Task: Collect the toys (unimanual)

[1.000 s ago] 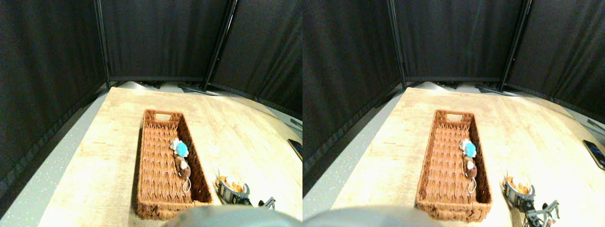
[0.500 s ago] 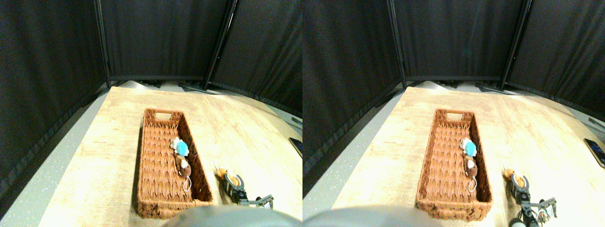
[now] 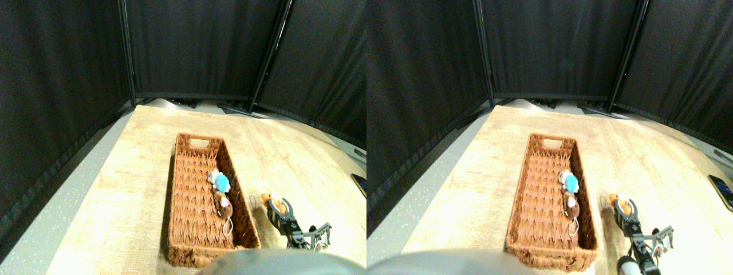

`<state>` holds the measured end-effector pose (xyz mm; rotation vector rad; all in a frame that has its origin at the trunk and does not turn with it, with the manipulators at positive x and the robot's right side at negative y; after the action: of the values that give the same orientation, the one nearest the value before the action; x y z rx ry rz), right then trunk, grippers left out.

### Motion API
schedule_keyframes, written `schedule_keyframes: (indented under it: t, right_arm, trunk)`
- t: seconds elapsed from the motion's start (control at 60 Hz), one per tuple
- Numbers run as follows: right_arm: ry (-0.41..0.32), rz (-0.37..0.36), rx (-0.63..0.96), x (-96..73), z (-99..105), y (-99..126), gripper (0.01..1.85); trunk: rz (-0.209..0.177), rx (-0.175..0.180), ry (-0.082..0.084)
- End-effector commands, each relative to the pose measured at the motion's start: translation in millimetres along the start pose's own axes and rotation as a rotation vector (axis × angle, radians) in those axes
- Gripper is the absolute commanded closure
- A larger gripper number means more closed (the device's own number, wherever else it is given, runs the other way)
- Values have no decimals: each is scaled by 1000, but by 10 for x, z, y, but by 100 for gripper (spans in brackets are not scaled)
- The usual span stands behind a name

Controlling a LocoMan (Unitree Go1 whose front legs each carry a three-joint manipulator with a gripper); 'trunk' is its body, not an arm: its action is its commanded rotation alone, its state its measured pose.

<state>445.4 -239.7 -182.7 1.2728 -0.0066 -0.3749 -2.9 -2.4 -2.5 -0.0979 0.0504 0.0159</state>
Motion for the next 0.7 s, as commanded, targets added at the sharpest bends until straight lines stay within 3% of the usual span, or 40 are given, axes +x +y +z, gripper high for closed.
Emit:
schedule_keyframes:
  t: [0.017, 0.283, 0.533, 0.7]
  right_arm:
    - [18, 96, -49, 17, -43, 237, 180]
    - [100, 148, -173, 119, -299, 701, 180]
    - [180, 208, -255, 173, -501, 890, 180]
    - [219, 201, -240, 147, -662, 988, 180]
  trunk:
    - [18, -35, -2]
    - [46, -81, -21]
    - [75, -113, -37]
    - [98, -133, -50]
